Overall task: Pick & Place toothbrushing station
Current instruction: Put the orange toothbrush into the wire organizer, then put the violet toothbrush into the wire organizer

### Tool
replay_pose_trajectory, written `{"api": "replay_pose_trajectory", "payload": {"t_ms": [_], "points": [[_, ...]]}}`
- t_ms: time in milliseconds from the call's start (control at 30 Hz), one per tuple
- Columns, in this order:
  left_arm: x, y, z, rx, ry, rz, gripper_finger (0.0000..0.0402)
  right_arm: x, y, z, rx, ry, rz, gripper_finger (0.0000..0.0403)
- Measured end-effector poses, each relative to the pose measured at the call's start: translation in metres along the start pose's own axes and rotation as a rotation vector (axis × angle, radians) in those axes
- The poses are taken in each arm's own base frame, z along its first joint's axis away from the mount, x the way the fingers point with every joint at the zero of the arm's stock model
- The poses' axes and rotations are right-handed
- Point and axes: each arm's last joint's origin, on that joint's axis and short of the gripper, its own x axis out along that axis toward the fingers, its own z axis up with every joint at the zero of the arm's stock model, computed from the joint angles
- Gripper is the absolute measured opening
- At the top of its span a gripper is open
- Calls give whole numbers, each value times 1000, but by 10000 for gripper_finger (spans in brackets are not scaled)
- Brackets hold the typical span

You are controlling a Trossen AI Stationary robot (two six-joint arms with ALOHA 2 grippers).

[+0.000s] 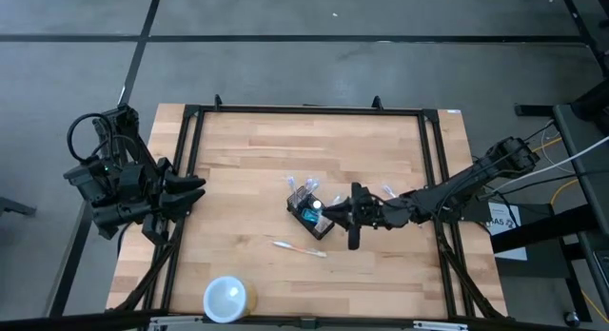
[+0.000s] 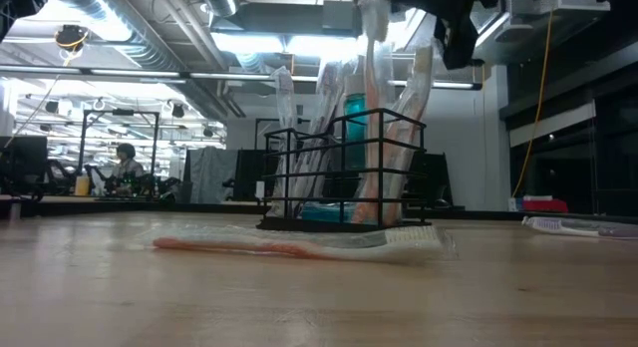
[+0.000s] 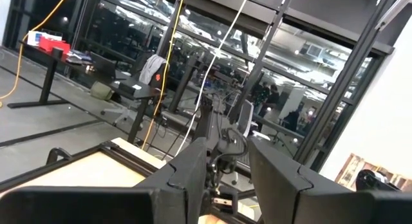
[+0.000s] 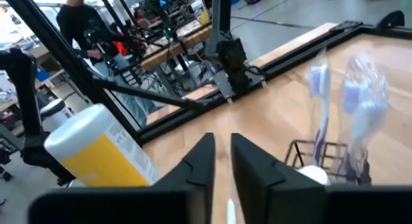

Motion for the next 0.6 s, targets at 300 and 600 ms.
{"api": "replay_pose_trajectory", "payload": {"t_ms": [300, 600], "points": [[-4, -1, 0, -3, 11, -21, 113, 1, 6, 8, 9, -29, 10, 134], [-6, -3, -2, 29, 20, -36, 113, -28, 48, 66, -107, -72, -78, 142]]}}
